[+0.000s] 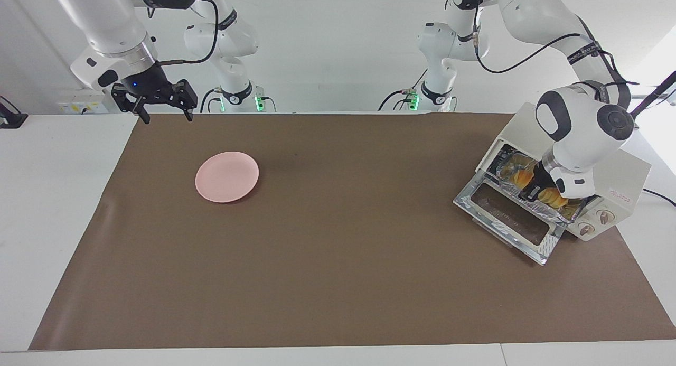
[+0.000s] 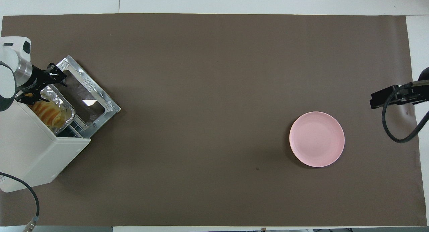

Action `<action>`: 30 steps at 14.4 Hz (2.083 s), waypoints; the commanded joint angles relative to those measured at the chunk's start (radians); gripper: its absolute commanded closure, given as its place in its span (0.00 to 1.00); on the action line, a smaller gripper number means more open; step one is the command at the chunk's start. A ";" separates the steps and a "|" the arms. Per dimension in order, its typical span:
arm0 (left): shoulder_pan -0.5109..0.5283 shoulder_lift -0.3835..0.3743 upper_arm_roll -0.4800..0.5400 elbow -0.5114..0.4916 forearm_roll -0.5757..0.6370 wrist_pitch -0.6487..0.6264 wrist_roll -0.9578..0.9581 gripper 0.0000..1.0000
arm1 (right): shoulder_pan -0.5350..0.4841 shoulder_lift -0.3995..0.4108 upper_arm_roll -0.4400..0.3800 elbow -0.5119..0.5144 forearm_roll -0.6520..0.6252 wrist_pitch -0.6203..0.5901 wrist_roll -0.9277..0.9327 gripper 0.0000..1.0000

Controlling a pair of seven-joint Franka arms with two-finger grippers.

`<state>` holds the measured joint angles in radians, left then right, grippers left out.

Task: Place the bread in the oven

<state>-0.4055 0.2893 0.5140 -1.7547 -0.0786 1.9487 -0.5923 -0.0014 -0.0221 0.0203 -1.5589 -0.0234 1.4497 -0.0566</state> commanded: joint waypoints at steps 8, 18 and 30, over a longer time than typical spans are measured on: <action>-0.025 -0.149 -0.008 0.166 -0.004 -0.345 0.412 0.00 | -0.017 -0.021 0.012 -0.024 0.003 0.000 -0.015 0.00; 0.392 -0.340 -0.565 0.138 0.057 -0.522 0.580 0.00 | -0.016 -0.021 0.012 -0.024 0.003 0.000 -0.015 0.00; 0.392 -0.368 -0.577 0.090 0.053 -0.444 0.608 0.00 | -0.016 -0.021 0.012 -0.024 0.003 0.000 -0.015 0.00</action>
<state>-0.0301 -0.0388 -0.0467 -1.6175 -0.0392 1.4731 -0.0023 -0.0014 -0.0221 0.0203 -1.5589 -0.0234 1.4497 -0.0566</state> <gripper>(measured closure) 0.000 0.000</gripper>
